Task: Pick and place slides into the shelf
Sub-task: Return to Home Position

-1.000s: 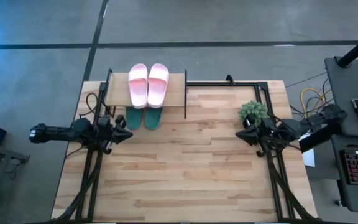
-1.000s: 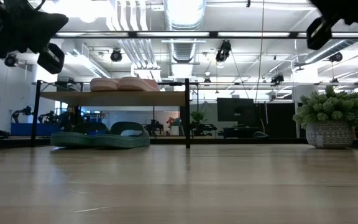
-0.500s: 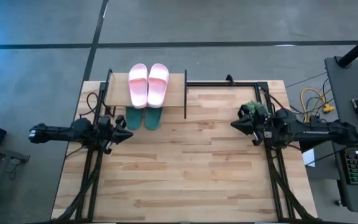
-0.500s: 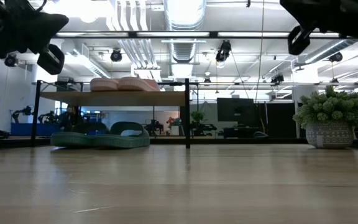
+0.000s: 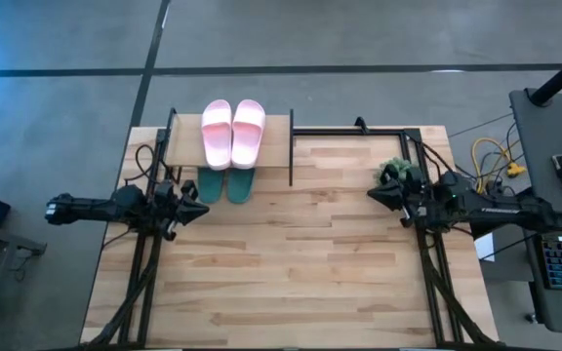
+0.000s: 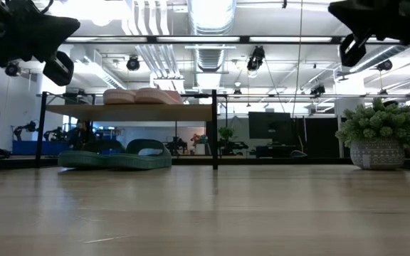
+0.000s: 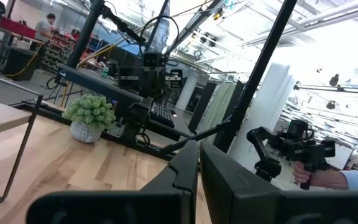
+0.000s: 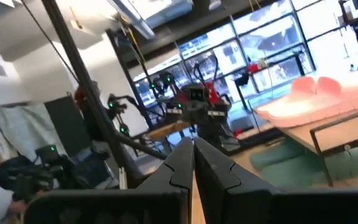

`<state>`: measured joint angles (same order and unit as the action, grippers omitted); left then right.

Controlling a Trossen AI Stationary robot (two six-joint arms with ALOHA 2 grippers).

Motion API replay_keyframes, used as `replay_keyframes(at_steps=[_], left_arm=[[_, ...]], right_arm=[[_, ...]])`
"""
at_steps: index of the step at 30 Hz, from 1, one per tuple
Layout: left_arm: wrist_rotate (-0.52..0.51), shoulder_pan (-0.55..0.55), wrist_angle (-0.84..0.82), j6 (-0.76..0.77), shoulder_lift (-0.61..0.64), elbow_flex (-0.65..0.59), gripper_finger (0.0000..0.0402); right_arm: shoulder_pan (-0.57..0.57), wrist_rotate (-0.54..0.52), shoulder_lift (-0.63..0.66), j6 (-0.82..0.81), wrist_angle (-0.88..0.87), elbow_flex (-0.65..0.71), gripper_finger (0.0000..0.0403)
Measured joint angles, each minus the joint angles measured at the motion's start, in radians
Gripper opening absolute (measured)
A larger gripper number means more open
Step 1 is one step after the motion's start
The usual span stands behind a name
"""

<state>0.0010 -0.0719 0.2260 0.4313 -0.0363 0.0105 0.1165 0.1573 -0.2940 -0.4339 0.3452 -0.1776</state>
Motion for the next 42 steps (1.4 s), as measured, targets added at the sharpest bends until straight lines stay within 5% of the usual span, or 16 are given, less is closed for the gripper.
replay_keyframes(at_steps=[18, 26, 42], left_arm=[[-0.003, 0.0, -0.053, 0.003, 0.001, -0.001, 0.0004], [-0.007, 0.0, -0.053, 0.005, 0.0, -0.001, 0.0004], [-0.024, 0.0, -0.051, 0.006, -0.002, -0.002, 0.0004]], right_arm=[[-0.001, 0.01, 0.29, 0.038, -0.238, 0.026, 0.0009], [-0.001, 0.008, 0.294, 0.036, -0.022, 0.17, 0.0009], [-0.001, -0.001, 0.272, 0.034, -0.072, 0.169, 0.0009]])
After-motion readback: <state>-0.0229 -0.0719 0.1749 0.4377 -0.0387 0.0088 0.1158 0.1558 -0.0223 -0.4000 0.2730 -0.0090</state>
